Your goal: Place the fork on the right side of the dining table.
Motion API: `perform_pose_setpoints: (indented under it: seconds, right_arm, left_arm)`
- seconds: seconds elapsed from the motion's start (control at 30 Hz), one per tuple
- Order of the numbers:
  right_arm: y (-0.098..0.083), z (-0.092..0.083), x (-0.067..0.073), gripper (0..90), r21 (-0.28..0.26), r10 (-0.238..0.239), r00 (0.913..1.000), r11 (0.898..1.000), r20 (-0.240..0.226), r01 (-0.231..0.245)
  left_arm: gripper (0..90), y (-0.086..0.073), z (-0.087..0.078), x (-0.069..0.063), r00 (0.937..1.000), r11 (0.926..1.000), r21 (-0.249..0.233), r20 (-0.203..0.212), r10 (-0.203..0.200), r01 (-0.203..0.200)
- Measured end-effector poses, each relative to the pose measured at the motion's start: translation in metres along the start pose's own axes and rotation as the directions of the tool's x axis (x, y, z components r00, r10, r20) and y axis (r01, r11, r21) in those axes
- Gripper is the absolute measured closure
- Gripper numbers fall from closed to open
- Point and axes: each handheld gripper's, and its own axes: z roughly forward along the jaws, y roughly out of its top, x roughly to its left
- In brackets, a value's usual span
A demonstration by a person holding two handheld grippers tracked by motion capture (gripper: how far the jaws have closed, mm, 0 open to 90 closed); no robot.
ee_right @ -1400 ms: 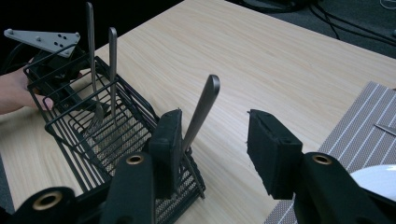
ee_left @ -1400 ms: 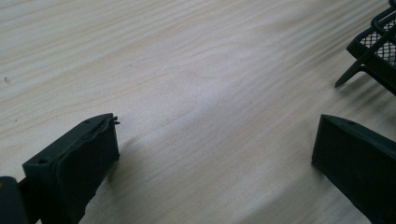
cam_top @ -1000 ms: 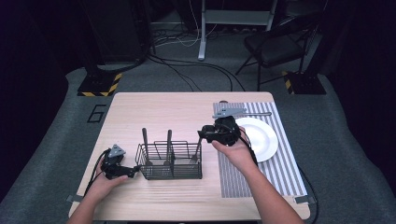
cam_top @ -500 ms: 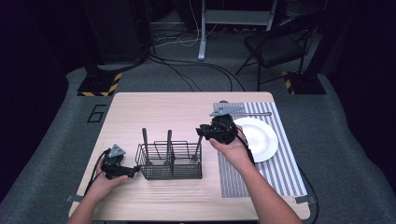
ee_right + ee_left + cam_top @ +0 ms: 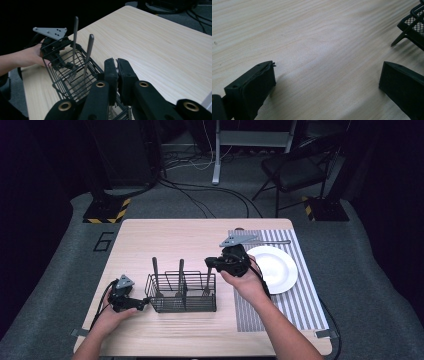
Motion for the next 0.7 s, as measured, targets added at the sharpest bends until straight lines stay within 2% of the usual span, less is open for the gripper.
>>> perform_pose_setpoints:
  seconds: [0.47,0.7]
  right_arm:
    - [0.005,-0.002,0.006,86.7,0.018,0.002,1.0000,1.000,-0.009,-0.001]
    - [0.013,-0.010,0.011,86.7,0.001,-0.022,0.9997,1.000,-0.005,0.022]
  left_arm:
    - [0.3,0.000,0.000,0.000,1.0000,1.0000,-0.002,0.001,-0.001,0.001]
    - [0.2,0.000,0.000,0.000,1.0000,1.0000,0.000,0.000,-0.001,0.001]
